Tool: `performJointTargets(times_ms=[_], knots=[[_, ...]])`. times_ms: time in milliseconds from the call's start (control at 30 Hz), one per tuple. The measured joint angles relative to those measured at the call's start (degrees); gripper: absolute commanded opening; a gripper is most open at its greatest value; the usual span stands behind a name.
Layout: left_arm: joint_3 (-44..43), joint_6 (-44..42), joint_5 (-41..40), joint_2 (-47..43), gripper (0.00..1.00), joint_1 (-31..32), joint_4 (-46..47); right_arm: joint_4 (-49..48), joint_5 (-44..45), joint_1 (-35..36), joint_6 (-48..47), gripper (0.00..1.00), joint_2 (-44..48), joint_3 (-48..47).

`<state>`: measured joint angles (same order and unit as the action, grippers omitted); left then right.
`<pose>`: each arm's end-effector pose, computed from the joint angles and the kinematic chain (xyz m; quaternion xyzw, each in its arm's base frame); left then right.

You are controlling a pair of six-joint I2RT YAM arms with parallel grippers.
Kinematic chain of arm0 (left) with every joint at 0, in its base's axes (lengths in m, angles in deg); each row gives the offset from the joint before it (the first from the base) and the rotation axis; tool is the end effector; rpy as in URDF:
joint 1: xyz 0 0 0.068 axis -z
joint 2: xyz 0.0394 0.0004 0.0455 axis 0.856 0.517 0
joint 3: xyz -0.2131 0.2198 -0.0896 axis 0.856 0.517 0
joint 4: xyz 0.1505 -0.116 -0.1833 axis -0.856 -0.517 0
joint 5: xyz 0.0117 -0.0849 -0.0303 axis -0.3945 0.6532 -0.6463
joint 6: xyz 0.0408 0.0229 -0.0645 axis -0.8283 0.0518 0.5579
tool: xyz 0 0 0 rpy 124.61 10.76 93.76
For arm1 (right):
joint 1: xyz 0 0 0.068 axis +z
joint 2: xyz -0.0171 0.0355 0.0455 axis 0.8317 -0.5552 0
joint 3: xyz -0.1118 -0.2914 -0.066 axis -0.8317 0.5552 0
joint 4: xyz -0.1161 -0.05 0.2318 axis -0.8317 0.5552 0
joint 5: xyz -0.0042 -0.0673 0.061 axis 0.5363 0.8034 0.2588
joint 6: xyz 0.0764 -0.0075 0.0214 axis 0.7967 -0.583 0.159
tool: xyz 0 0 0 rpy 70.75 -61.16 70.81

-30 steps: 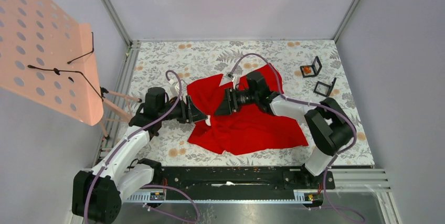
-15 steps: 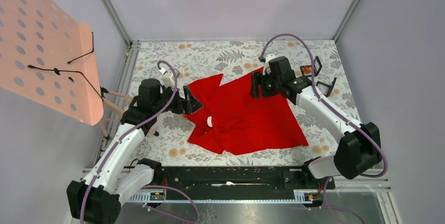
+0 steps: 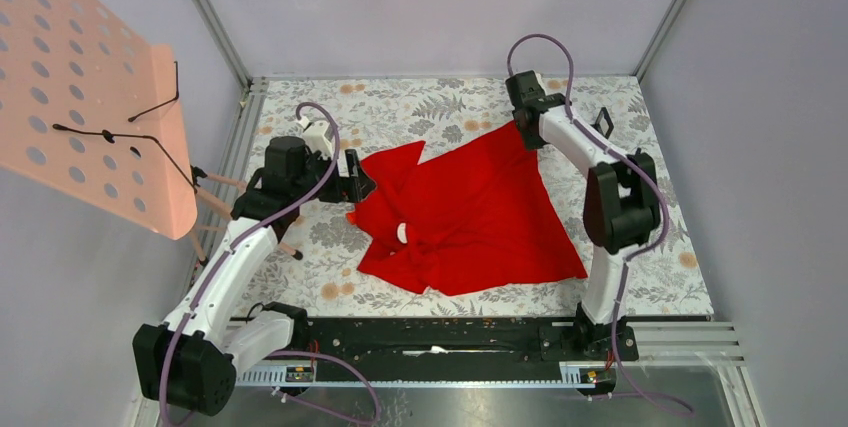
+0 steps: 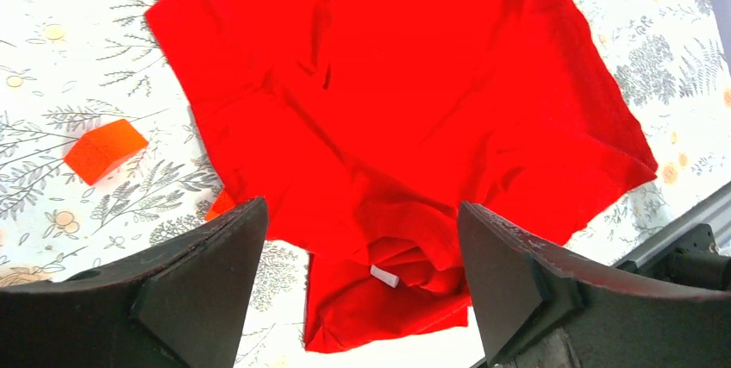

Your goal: Pin the brooch onto the clothing

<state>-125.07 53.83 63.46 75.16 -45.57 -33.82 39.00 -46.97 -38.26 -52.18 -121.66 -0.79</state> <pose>0.2148 -0.0753 0.3197 0.0658 0.8690 -0.2678 0.4108 0.4421 0.1039 0.2721 -0.0955 0.9120 -0.2402 0.3186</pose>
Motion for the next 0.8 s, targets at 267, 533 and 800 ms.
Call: performJointTargets(times_ms=[267,533,800], knots=[[0.04,-0.66,-1.44,0.00,0.87,-1.46,0.11,-0.17,6.21,-5.05,-5.68,0.60,-12.81,-9.90],[0.07,-0.63,-1.40,0.02,0.87,-2.14,0.17,-0.98,7.06,-8.90,-8.17,0.56,-23.63,-23.78],[0.15,-0.33,-1.36,0.07,0.87,-2.89,0.63,2.78,6.71,-10.64,-9.64,0.50,-33.64,-38.73]])
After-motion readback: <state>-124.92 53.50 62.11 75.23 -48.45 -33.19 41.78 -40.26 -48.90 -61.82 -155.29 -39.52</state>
